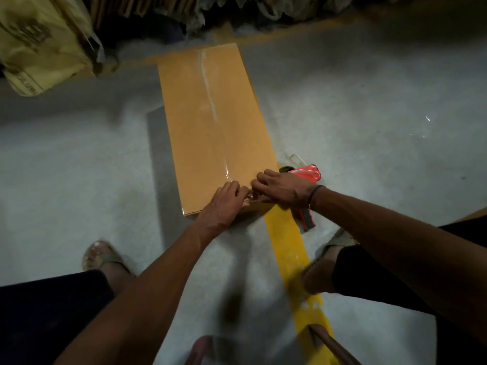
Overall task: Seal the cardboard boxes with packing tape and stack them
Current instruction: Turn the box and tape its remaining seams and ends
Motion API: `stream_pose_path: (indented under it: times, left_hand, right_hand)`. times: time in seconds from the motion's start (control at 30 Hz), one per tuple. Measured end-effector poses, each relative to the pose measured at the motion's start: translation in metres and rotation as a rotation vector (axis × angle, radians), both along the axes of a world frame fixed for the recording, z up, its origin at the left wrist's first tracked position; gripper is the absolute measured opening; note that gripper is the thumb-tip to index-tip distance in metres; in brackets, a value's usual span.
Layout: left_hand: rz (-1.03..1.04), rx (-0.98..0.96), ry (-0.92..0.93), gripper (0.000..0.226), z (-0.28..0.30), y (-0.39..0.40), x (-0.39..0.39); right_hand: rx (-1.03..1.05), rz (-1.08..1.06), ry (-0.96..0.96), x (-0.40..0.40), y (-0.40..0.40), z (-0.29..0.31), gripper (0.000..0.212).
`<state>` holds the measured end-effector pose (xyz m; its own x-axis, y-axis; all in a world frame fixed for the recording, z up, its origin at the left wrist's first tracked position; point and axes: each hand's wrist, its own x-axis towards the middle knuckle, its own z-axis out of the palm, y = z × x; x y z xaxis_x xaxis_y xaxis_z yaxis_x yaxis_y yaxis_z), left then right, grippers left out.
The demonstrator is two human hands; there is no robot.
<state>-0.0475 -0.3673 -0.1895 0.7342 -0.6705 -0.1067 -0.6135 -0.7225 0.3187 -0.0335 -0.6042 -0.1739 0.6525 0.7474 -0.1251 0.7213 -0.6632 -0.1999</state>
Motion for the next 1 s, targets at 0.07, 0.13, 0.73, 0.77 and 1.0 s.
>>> stream_pose_path:
  times: [0.07, 0.13, 0.73, 0.77, 1.0]
  left_hand:
    - [-0.041, 0.038, 0.022, 0.044, 0.0, 0.005, -0.001]
    - [-0.063, 0.067, 0.078, 0.064, 0.003, 0.011, -0.002]
    - [0.157, 0.146, 0.084, 0.057, 0.046, 0.098, 0.006]
    - [0.194, 0.136, 0.096, 0.056, 0.047, 0.107, 0.004]
    - [0.303, 0.079, 0.175, 0.06, 0.043, 0.113, -0.01]
  right_hand:
    - [-0.032, 0.058, 0.056, 0.005, 0.0, 0.007, 0.034]
    - [-0.079, 0.092, 0.112, 0.01, -0.003, 0.015, 0.032]
    - [-0.204, -0.067, 0.382, 0.02, 0.021, 0.038, 0.025]
    - [-0.211, -0.075, 0.387, 0.02, 0.021, 0.037, 0.025]
    - [-0.244, -0.138, 0.436, 0.023, 0.026, 0.039, 0.029]
